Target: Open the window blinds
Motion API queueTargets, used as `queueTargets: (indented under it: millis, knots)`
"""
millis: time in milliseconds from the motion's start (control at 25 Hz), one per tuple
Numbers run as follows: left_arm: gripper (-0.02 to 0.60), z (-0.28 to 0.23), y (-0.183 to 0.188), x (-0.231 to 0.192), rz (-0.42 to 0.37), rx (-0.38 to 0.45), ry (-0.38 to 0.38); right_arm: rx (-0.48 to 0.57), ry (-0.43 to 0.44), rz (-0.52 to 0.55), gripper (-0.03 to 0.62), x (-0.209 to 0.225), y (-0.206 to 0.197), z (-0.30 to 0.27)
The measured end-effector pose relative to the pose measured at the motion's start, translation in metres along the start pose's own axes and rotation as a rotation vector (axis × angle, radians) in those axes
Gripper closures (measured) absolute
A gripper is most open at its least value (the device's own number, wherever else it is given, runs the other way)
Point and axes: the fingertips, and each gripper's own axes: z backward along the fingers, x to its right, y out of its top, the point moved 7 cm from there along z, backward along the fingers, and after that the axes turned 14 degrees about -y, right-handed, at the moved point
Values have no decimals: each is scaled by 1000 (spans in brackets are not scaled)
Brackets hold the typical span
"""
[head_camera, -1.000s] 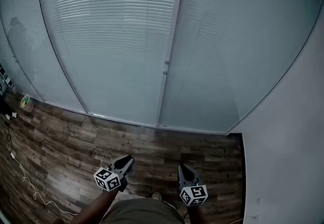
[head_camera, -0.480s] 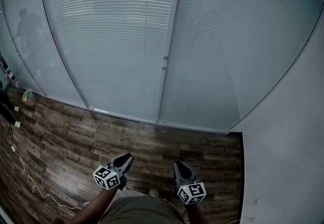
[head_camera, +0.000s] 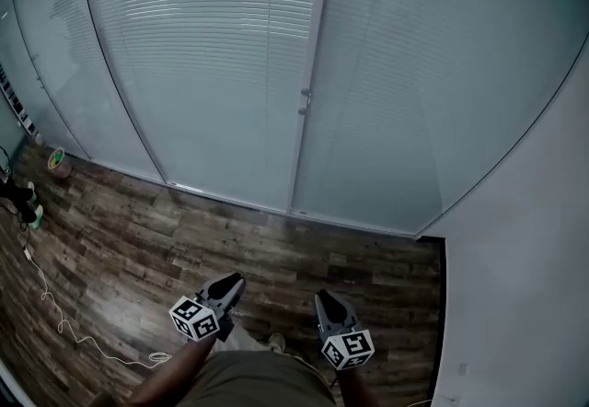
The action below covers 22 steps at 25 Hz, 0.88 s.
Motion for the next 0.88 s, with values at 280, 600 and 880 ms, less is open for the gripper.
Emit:
queueTargets:
  millis: [280, 600, 880]
  knots:
    - [502, 11, -1, -8, 17, -5, 45, -23, 28, 5, 554, -6, -4, -17]
    - [503, 25, 5, -65, 39, -12, 47, -33, -4, 22, 553, -28, -12, -65]
    - [503, 20, 49, -125, 20, -33, 1, -35, -61, 22, 553, -53, 7, -119]
